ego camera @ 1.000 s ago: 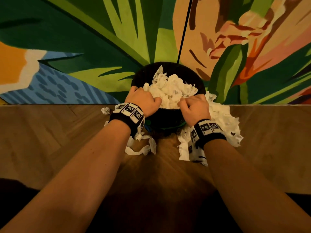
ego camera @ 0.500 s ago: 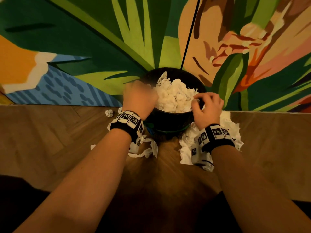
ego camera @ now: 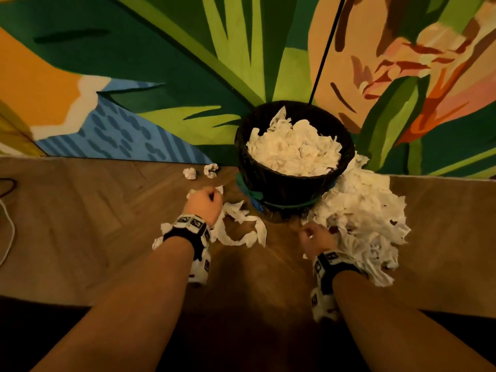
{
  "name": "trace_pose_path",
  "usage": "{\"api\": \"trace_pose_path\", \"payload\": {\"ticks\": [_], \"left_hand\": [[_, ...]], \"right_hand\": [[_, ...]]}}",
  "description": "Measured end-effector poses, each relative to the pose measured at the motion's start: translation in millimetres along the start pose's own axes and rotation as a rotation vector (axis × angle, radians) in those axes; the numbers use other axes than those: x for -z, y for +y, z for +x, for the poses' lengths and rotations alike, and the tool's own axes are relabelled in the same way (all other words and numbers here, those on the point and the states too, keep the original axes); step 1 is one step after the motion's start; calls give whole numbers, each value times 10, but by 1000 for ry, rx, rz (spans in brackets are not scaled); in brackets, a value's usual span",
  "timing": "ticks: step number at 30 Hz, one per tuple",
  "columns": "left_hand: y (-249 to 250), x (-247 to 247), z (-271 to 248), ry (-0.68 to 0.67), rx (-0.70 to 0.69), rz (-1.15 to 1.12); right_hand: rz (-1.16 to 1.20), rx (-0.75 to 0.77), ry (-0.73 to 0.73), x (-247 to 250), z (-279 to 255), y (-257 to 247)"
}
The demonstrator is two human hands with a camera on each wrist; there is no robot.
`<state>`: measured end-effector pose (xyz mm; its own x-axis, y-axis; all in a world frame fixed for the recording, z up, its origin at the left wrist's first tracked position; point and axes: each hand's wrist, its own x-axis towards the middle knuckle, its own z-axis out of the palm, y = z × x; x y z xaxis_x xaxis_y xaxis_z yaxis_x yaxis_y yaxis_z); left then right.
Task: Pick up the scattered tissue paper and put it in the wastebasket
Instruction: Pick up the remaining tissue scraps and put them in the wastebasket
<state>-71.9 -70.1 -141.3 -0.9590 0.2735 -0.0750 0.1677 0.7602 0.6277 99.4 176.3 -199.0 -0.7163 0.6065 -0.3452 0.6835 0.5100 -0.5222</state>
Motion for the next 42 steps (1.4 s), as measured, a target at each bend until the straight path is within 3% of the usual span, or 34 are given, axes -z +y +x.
{"api": "trace_pose_path", "payload": {"ticks": [3, 8, 11, 16, 20, 26, 28, 31, 35, 37, 40, 42], "left_hand": [[-173, -346, -233, -271, -15, 135], [-421, -855, -527, -673, -51, 408], [-514, -1011, -629, -805, -16, 481], [-367, -1062, -599, -820, -69, 496], [-295, -1006, -615, -815, -49, 387], [-511, -838, -641, -681, -9, 288], [-624, -826, -636, -563, 10, 262], [-720, -812, -634, -415, 44, 288], [-709, -871, -601, -499, 129, 411], [-695, -904, -601, -513, 120, 411], [-654, -910, -619, -515, -1, 318], [-629, -902, -651, -534, -41, 231]], "right_hand": [[-180, 121, -214, -276, -108, -107], [-218, 162, -345, -572, -139, -253], [-193, 131, -405, -669, -102, -336], [-336, 193, -480, -762, -10, -453], [-499, 252, -394, -818, 22, -519], [-251, 145, -399, -832, 30, -572], [-155, 134, -400, -839, 5, -592], [-228, 143, -346, -848, 2, -632], [-145, 99, -277, -846, 39, -637], [-193, 150, -255, -863, 51, -660], [-283, 322, -180, -932, 78, -741], [-285, 436, -236, -1015, 103, -825]]}}
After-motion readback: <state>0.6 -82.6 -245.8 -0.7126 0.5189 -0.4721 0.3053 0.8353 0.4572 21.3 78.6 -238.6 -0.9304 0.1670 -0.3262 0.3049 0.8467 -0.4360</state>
